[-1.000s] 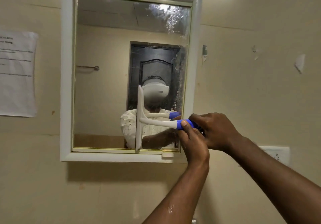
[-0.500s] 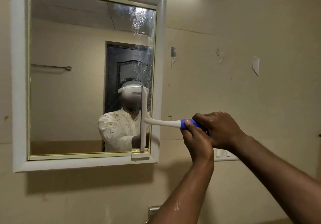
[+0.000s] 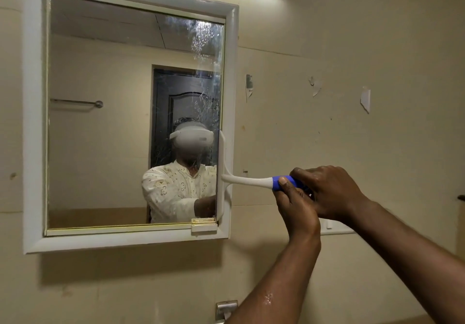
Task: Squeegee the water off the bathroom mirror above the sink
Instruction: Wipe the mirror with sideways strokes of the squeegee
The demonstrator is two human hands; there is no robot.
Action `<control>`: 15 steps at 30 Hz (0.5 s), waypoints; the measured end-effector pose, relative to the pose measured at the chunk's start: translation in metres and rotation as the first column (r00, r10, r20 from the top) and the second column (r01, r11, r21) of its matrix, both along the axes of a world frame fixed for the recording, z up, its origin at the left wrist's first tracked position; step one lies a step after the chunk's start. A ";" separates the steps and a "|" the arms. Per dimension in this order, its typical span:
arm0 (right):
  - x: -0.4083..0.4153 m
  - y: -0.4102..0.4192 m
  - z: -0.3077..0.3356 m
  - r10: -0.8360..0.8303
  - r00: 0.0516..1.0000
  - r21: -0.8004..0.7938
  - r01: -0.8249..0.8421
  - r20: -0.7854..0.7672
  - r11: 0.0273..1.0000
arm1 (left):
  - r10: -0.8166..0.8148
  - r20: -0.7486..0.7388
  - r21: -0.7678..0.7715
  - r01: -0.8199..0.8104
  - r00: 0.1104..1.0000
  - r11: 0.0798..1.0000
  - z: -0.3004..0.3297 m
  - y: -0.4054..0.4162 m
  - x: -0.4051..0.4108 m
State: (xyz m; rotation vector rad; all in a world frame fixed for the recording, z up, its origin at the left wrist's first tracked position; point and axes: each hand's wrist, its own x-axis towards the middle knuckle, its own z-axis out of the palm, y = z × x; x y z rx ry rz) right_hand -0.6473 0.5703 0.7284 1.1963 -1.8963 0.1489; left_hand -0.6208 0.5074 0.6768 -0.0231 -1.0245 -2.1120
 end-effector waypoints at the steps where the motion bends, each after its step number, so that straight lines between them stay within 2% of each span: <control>1: 0.002 0.001 0.000 0.001 1.000 0.002 -0.001 -0.001 1.000 | -0.002 0.001 0.000 0.002 1.000 1.000 0.000 0.000 0.001; 7: 0.015 0.000 -0.008 0.023 1.000 -0.058 -0.024 -0.008 0.998 | 0.005 0.009 -0.074 -0.004 1.000 0.997 -0.003 -0.004 0.011; 12: 0.020 -0.012 -0.015 0.157 0.977 -0.274 -0.112 0.148 0.955 | 0.101 0.012 -0.321 -0.092 0.995 0.943 0.004 -0.021 0.030; 15: 0.030 -0.041 -0.012 0.313 0.924 -0.453 -0.188 0.219 0.872 | 0.168 -0.002 -0.444 -0.152 0.986 0.883 0.022 -0.045 0.049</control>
